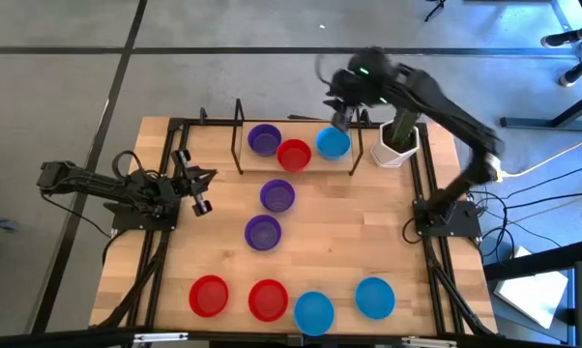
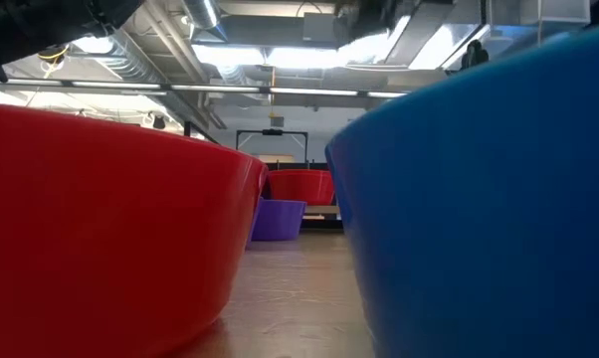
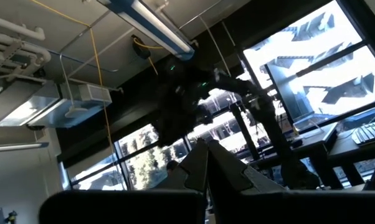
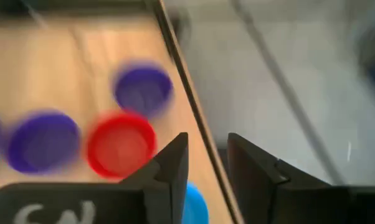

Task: Pick & Place Mini bowls
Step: Stack the violet bowl on top of the violet bowl on the shelf

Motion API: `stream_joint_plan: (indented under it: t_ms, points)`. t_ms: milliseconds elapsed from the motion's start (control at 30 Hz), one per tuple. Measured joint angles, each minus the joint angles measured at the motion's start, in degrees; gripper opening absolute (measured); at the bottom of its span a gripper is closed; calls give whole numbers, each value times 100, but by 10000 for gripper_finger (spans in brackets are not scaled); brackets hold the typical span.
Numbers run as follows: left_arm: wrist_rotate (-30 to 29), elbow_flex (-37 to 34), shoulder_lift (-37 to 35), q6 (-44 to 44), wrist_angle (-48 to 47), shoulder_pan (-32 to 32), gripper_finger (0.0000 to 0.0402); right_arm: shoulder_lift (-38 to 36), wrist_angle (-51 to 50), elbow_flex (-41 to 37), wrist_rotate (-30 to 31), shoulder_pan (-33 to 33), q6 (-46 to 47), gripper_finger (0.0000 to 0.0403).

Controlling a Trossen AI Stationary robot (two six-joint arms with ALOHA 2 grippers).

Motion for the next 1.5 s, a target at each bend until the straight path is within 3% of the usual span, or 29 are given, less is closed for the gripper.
stream_joint_plan:
  t_ms: [300,500,700,833,1033,1167,1400,1500]
  points:
    - [-85,0,-2,1,-17,1,3,-3245,2964,-3178,-161,1399,-91,48]
    - [-85,-2,-2,13,-23,0,5,-5091,4160,-5579,-488,1544,43,8]
    - [-85,0,-2,11,-23,0,2,-6361,5503,-7545,-929,1544,261,14]
    - [-85,-1,-2,13,-21,1,4,-6772,6330,-8567,-950,1544,442,10]
    - [-87,-2,-1,18,-50,2,3,-7034,6989,-9479,-901,1544,371,8]
    - [-87,-2,0,153,-105,0,3,-7024,7180,-9573,-1094,1542,393,21]
    - [-88,-2,-2,118,-131,1,7,-6997,7150,-9573,-2466,1540,398,5]
    - [-89,-2,0,116,-131,0,4,-6999,7135,-9573,-2548,1540,364,9]
